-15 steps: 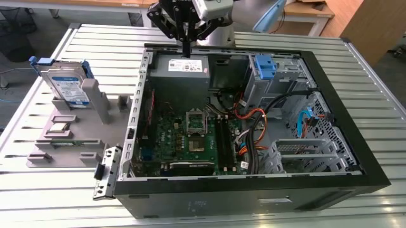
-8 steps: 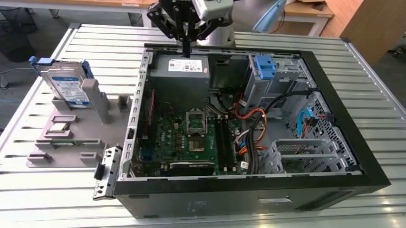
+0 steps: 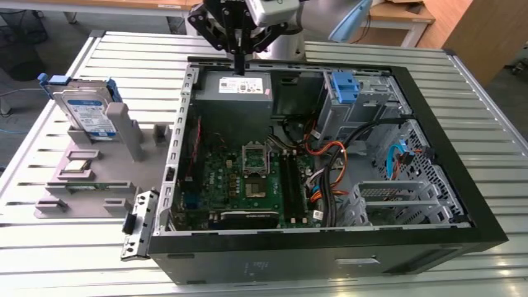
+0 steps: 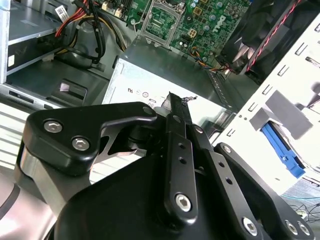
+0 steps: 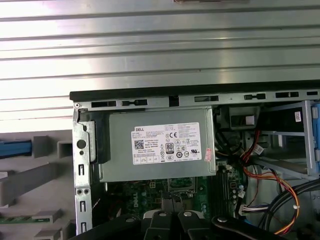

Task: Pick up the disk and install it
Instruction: 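Reach for the disk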

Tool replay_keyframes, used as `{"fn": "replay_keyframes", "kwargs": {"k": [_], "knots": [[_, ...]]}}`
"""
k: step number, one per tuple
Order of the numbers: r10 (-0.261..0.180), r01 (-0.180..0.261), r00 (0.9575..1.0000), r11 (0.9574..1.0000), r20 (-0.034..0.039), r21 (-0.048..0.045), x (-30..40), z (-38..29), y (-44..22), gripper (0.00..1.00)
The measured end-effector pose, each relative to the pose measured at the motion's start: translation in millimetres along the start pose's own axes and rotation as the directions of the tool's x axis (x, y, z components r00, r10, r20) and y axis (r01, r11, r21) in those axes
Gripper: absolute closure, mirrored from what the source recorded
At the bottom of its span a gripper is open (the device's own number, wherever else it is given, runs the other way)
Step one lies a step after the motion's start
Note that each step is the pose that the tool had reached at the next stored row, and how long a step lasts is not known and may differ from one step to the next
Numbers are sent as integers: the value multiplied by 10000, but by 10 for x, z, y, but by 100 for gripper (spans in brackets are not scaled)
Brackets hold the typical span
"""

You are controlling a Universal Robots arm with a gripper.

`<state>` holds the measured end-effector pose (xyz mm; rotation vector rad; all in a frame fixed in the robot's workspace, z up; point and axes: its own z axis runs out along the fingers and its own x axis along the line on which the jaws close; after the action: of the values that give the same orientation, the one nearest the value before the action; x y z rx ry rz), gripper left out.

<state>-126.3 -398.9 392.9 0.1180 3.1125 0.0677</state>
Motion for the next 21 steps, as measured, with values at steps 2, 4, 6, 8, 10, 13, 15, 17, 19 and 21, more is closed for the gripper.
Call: {"fn": "replay_keyframes", "kwargs": {"k": [2, 4, 6, 8, 10, 13, 15, 17, 19, 21], "knots": [[-1, 1, 10000, 10000, -1, 0, 5, 0, 0, 90], [-1, 1, 10000, 10000, 0, 0, 8, 0, -1, 90], [-1, 1, 10000, 10000, 0, 0, 10, 0, -1, 90], [0, 0, 10000, 10000, 0, 0, 14, 0, -1, 90], [2, -2, 10000, 10000, 0, -1, 21, 0, -2, 90], [-1, 1, 10000, 10000, 0, 0, 43, 0, -3, 90], [0, 0, 10000, 10000, 0, 0, 59, 0, -5, 90], [0, 0, 10000, 10000, 0, 0, 75, 0, -6, 90], [0, 0, 10000, 10000, 0, 0, 89, 0, -7, 90], [0, 0, 10000, 10000, 0, 0, 99, 1, -7, 90]]}}
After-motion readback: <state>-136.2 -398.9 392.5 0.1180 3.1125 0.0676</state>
